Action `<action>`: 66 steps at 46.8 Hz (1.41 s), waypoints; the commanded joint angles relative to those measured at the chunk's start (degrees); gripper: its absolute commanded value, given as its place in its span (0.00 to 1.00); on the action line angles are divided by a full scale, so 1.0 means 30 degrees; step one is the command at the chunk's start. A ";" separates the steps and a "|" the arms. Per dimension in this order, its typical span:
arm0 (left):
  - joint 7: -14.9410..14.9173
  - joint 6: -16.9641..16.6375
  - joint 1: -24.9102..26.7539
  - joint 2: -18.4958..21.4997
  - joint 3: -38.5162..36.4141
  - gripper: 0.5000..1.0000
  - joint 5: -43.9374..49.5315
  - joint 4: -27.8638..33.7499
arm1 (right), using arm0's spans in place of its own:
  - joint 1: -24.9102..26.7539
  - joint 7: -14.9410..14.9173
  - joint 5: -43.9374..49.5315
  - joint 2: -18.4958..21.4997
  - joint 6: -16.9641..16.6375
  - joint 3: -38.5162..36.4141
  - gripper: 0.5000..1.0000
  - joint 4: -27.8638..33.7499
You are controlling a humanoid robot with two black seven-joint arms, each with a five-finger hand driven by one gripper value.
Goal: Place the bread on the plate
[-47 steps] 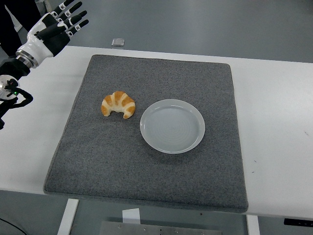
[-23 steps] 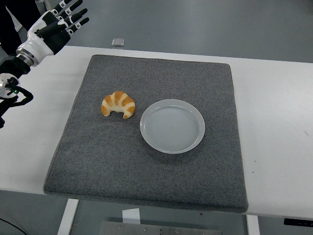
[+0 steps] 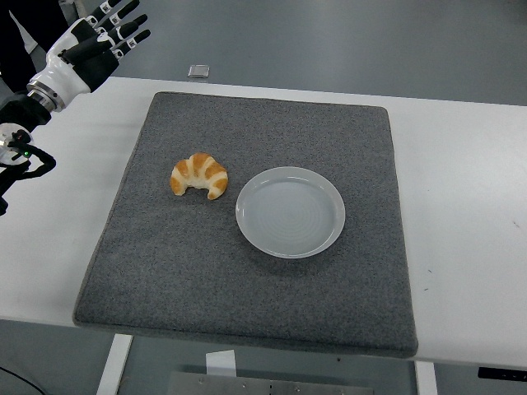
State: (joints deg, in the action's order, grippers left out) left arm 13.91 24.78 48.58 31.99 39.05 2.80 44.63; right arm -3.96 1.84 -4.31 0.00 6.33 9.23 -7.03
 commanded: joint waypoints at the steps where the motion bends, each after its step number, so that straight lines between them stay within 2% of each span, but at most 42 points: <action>1: -0.0009 0.0000 0.0007 0.0000 -0.0010 0.98 -0.0056 0.0007 | 0.0000 0.0001 0.0000 0.0000 0.0000 0.0000 0.90 0.0000; 13: -0.0067 -0.0174 0.0182 0.0175 -0.0332 0.97 -0.1751 0.0972 | 0.0000 0.0001 0.0000 0.0000 0.0000 0.0000 0.90 0.0000; 16: -0.0097 -0.0554 0.0563 0.0263 -0.0362 0.97 -0.3507 0.1442 | 0.0000 0.0001 0.0000 0.0000 0.0000 0.0000 0.90 0.0000; 22: -0.0243 -0.2370 0.0827 0.0293 -0.0449 0.97 -0.8631 0.2232 | 0.0000 0.0001 0.0000 0.0000 0.0000 0.0000 0.90 0.0000; 27: -0.0302 -0.3074 0.0828 0.0410 -0.0478 0.97 -1.3085 0.3432 | 0.0000 0.0001 0.0000 0.0000 0.0000 0.0000 0.90 0.0000; 31: -0.0302 -0.3514 0.0857 0.0673 -0.1004 0.97 -1.5344 0.4282 | 0.0000 0.0001 0.0000 0.0000 0.0000 0.0000 0.90 0.0000; 38: -0.0302 -0.3545 0.1880 0.1814 -0.3052 0.97 -1.6608 0.5894 | 0.0000 0.0001 0.0000 0.0000 0.0000 0.0000 0.90 0.0000; 49: -0.0273 -0.3428 0.5161 0.3105 -0.7888 0.97 -1.7104 0.6921 | 0.0000 0.0001 0.0000 0.0000 0.0000 0.0000 0.90 0.0000; 59: 0.0049 -0.3427 0.5603 0.3340 -0.8125 0.97 -2.1996 0.6921 | 0.0000 0.0001 0.0000 0.0000 0.0000 0.0000 0.90 0.0000; 66: 0.0372 -0.3427 0.5369 0.3428 -0.8242 0.97 -2.2849 0.6921 | 0.0000 0.0001 0.0000 0.0000 0.0000 0.0000 0.90 0.0000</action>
State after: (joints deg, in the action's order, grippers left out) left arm 14.79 14.51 65.18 42.27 14.49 -65.32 65.42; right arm -3.96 1.84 -4.31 0.00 6.33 9.23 -7.03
